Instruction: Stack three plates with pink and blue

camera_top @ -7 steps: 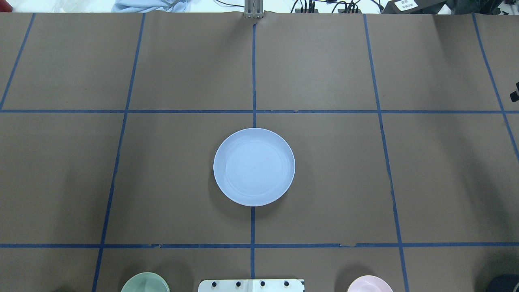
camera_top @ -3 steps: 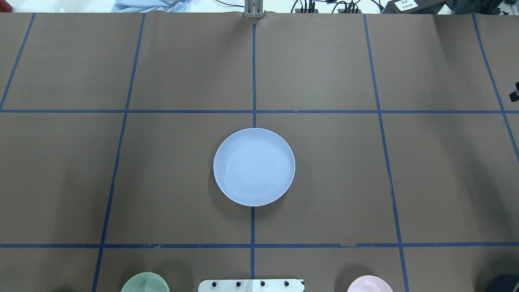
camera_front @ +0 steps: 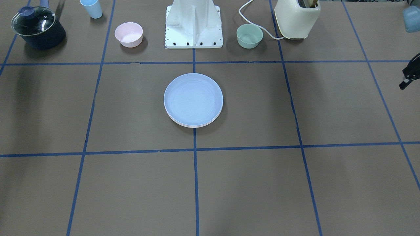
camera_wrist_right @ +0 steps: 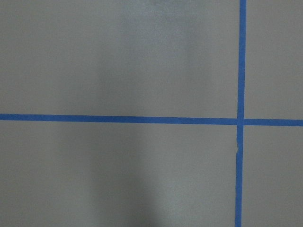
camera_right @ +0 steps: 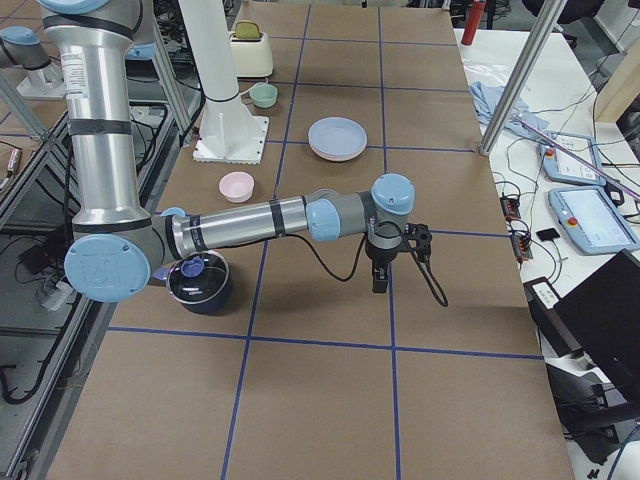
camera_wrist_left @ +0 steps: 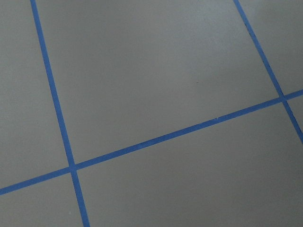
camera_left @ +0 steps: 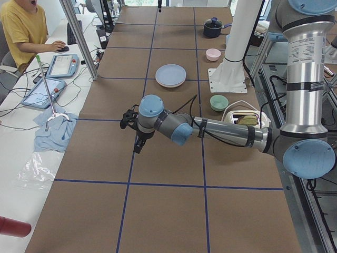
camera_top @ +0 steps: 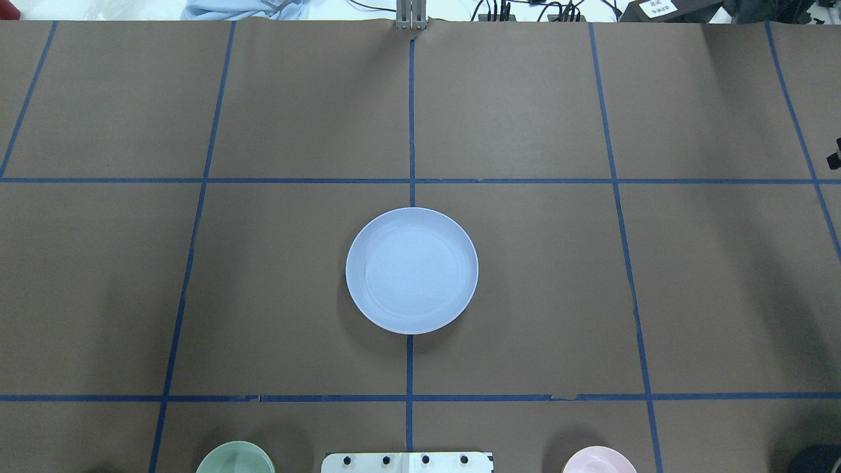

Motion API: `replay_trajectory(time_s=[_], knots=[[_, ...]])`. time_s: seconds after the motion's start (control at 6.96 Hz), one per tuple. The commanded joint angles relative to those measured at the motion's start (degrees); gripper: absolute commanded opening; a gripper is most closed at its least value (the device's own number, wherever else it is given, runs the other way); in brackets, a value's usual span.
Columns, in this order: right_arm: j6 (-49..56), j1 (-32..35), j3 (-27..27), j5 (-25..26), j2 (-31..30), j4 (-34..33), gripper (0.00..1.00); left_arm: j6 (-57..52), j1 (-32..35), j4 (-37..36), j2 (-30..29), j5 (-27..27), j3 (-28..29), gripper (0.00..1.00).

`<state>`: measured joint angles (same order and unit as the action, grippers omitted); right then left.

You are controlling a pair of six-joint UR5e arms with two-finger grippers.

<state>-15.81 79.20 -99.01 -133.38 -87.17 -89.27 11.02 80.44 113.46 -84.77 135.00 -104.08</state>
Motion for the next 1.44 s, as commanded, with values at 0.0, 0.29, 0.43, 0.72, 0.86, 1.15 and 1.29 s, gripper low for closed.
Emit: replay_trajectory(time_s=[0.0,0.29,0.43,0.72,0.86,1.15,1.29], knots=[[-0.1,0.1,0.4,0.0,-0.3,0.0,1.00,-1.5,0.2,0.0,2.0,-0.2,-1.1,0.99],[-0.1,0.1,-0.9,-0.1,-1.1,0.0,1.00,-8.8,3.4,-0.3,4.4,-0.2,-1.0,0.99],[-0.2,0.1,-1.0,-0.1,-1.1,0.0,1.00,-8.9,3.7,-0.6,4.4,-0.1,0.5,0.99],[-0.4,0.1,-0.9,-0.2,-1.1,0.0,1.00,-9.2,6.0,-3.0,3.6,0.2,1.5,0.99],[-0.5,0.2,-1.1,-0.5,-1.2,0.0,1.00,-9.3,6.3,-2.3,4.0,0.7,1.9,0.99],[-0.5,0.2,-0.7,-0.4,-2.6,0.0,1.00,-9.0,6.6,-2.2,3.1,0.4,2.2,0.99],[-0.6,0.3,-0.9,-1.4,-3.0,0.0,1.00,-8.8,6.7,-2.2,3.2,0.4,1.3,0.99]])
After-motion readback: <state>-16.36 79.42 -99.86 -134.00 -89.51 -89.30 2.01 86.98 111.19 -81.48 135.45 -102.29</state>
